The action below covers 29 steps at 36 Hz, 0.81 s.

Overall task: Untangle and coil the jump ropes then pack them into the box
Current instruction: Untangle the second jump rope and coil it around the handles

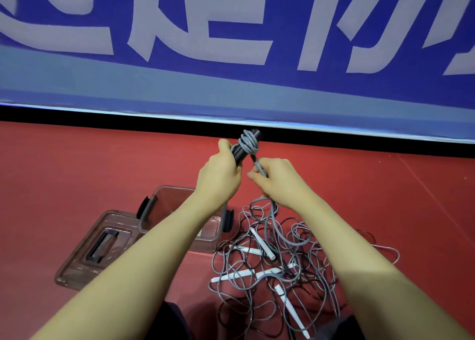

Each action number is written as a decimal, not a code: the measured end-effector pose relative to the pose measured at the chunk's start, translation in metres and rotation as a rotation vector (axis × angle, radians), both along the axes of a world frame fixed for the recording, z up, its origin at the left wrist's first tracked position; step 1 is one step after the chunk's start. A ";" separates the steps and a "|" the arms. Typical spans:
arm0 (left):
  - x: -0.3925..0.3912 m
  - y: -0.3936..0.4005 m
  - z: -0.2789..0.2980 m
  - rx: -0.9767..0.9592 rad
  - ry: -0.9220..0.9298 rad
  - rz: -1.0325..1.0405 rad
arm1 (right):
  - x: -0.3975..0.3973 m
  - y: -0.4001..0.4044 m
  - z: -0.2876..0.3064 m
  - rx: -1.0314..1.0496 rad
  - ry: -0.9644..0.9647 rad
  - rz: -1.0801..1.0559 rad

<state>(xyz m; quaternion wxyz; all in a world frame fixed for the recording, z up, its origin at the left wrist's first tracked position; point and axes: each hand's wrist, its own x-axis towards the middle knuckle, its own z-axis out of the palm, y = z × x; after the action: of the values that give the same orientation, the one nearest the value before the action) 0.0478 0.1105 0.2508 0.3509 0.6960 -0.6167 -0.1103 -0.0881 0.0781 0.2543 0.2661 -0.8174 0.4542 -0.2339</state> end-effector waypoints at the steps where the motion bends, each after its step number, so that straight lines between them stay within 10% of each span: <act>1: 0.000 0.000 -0.001 0.018 -0.029 0.023 | 0.000 0.001 0.001 0.005 -0.005 0.017; 12: 0.006 0.004 0.000 0.229 -0.494 0.137 | 0.002 0.012 0.009 0.086 0.029 0.151; 17: 0.009 0.003 -0.006 0.314 -0.727 0.047 | -0.002 0.014 0.016 -0.411 0.467 0.106; 21: 0.010 0.002 -0.009 0.305 -0.834 -0.068 | -0.001 0.016 0.009 -0.745 0.398 -0.033; 29: 0.010 0.002 -0.012 0.054 -0.973 -0.290 | -0.009 0.000 0.018 -0.333 0.271 -0.306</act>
<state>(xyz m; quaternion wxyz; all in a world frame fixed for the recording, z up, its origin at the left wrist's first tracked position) 0.0581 0.1124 0.2384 -0.0140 0.5829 -0.7959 0.1632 -0.0966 0.0777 0.2722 0.0264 -0.7957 0.5593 -0.2310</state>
